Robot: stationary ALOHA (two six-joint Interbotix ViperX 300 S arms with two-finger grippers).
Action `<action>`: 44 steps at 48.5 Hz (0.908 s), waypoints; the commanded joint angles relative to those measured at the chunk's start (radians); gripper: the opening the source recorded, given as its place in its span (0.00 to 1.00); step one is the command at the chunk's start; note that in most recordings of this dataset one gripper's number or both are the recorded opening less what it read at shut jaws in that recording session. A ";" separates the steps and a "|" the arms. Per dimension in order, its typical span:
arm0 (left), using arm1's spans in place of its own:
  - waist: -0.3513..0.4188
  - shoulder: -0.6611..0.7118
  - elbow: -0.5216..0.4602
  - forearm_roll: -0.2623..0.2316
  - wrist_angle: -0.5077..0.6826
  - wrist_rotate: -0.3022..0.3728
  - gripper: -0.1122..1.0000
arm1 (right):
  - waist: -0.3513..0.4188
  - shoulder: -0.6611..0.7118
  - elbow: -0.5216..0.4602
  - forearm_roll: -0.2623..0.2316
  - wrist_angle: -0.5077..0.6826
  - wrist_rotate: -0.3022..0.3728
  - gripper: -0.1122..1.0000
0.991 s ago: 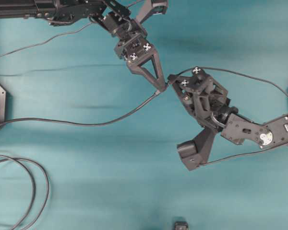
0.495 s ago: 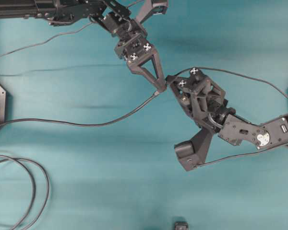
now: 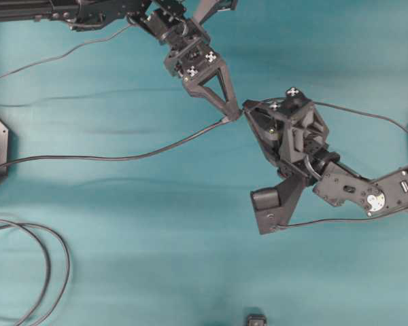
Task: Insert the USB using both arms.
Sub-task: 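Push the right gripper's plug into the left gripper's socket, then open the right gripper and pull it away from the joined connectors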
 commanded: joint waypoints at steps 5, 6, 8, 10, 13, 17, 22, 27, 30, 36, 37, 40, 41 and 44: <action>0.002 -0.018 -0.025 -0.006 0.014 -0.008 0.29 | 0.006 -0.009 -0.008 -0.003 0.005 0.026 0.46; 0.002 -0.018 -0.026 -0.006 0.014 -0.008 0.29 | 0.006 -0.009 -0.006 -0.003 0.005 0.025 0.52; -0.002 -0.018 -0.025 -0.006 0.014 -0.006 0.29 | 0.006 -0.009 -0.003 -0.003 0.005 0.026 0.63; -0.003 -0.020 -0.025 -0.006 0.014 -0.008 0.29 | 0.006 -0.009 -0.002 -0.003 0.006 0.026 0.74; -0.006 -0.018 -0.025 -0.006 0.012 -0.008 0.29 | 0.006 -0.009 0.002 -0.003 0.012 0.031 0.80; -0.009 -0.018 -0.025 -0.006 0.009 -0.006 0.29 | 0.006 -0.009 -0.002 -0.003 0.034 0.052 0.78; -0.012 -0.018 -0.017 -0.006 0.008 -0.005 0.29 | 0.008 -0.012 -0.008 -0.003 0.081 0.091 0.78; -0.012 -0.020 0.000 -0.005 -0.011 -0.003 0.29 | 0.018 -0.031 -0.026 0.000 0.133 0.138 0.78; -0.012 -0.020 0.012 0.015 -0.029 -0.003 0.29 | 0.026 -0.051 -0.038 0.011 0.150 0.169 0.78; -0.015 -0.029 0.020 0.121 -0.089 -0.005 0.29 | 0.044 -0.097 -0.057 0.038 0.150 0.239 0.78; -0.015 -0.032 0.020 0.138 -0.100 -0.005 0.29 | 0.049 -0.110 -0.060 0.049 0.147 0.259 0.78; -0.017 -0.041 0.017 0.181 -0.138 -0.006 0.29 | 0.058 -0.135 -0.063 0.077 0.135 0.307 0.78; -0.017 -0.044 0.015 0.190 -0.152 -0.006 0.29 | 0.063 -0.146 -0.063 0.087 0.129 0.327 0.78; -0.017 -0.052 0.014 0.221 -0.192 -0.005 0.29 | 0.069 -0.175 -0.058 0.120 0.104 0.379 0.78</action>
